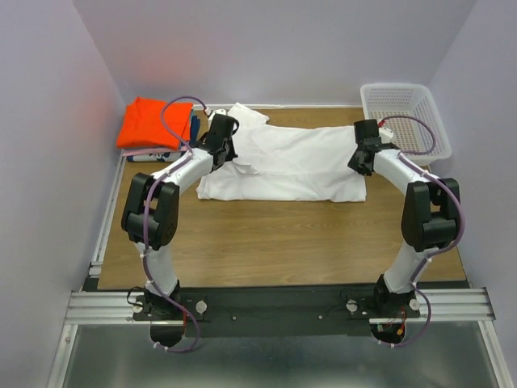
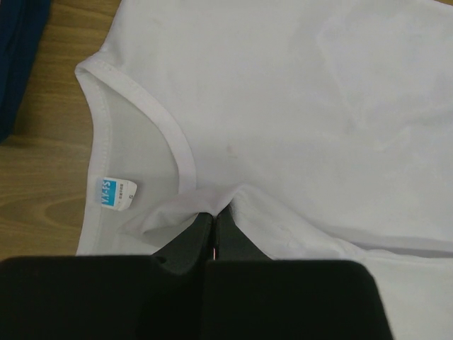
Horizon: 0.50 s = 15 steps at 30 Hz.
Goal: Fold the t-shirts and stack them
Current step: Fold the tshirt
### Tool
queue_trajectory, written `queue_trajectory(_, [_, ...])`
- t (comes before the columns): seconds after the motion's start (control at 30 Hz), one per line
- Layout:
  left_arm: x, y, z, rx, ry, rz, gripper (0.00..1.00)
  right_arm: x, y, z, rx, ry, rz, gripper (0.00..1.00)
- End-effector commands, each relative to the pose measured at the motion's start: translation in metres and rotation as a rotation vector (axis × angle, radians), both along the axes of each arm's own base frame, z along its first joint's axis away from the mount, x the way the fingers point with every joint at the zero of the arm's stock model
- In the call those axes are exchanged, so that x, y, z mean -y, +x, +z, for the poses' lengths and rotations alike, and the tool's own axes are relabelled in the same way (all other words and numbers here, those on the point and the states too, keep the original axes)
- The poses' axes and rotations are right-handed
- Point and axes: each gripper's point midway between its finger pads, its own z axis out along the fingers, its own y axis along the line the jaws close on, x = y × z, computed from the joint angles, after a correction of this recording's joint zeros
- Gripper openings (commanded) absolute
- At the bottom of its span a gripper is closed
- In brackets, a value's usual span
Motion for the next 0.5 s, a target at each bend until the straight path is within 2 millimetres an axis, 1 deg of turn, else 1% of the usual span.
queue_trajectory(0.0, [0.003,0.011,-0.008,-0.013,0.015,-0.041,0.0,0.009,0.01,0.0,0.003,-0.046,-0.009,0.01])
queue_trajectory(0.03, [0.005,0.015,-0.006,-0.006,0.014,-0.046,0.0,0.01,0.011,0.0,0.003,-0.045,-0.012,0.01])
queue_trajectory(0.07, [0.006,0.017,-0.011,-0.017,0.018,-0.048,0.0,0.01,0.011,-0.001,0.0,-0.044,-0.011,0.01])
queue_trajectory(0.1, [0.005,0.019,-0.013,-0.019,0.02,-0.044,0.05,0.009,0.013,-0.001,0.002,-0.044,-0.011,0.01])
queue_trajectory(0.2, [-0.002,0.026,-0.019,-0.029,0.027,-0.022,0.1,0.011,0.015,-0.005,-0.004,-0.053,-0.015,0.01])
queue_trajectory(0.23, [-0.001,0.028,-0.02,-0.031,0.026,-0.021,0.13,0.011,0.016,-0.005,-0.005,-0.057,-0.018,0.02])
queue_trajectory(0.27, [-0.004,0.033,-0.018,-0.024,0.024,-0.015,0.13,0.012,0.017,-0.004,0.0,-0.053,-0.024,0.02])
queue_trajectory(0.3, [-0.004,0.036,-0.021,-0.03,0.025,-0.013,0.17,0.012,0.017,-0.004,-0.001,-0.058,-0.028,0.04])
queue_trajectory(0.37, [-0.008,0.043,-0.021,-0.03,0.024,-0.002,0.23,0.012,0.021,0.0,0.01,-0.056,-0.029,0.12])
queue_trajectory(0.4, [-0.009,0.046,-0.017,-0.033,0.023,0.004,0.37,0.01,0.022,0.001,0.014,-0.052,-0.022,0.24])
queue_trajectory(0.43, [-0.01,0.048,-0.014,-0.033,0.024,0.007,0.46,0.009,0.023,0.004,0.017,-0.05,-0.005,0.33])
queue_trajectory(0.47, [-0.011,0.049,-0.01,-0.027,0.027,0.011,0.5,0.006,0.025,0.012,0.034,-0.042,0.013,0.4])
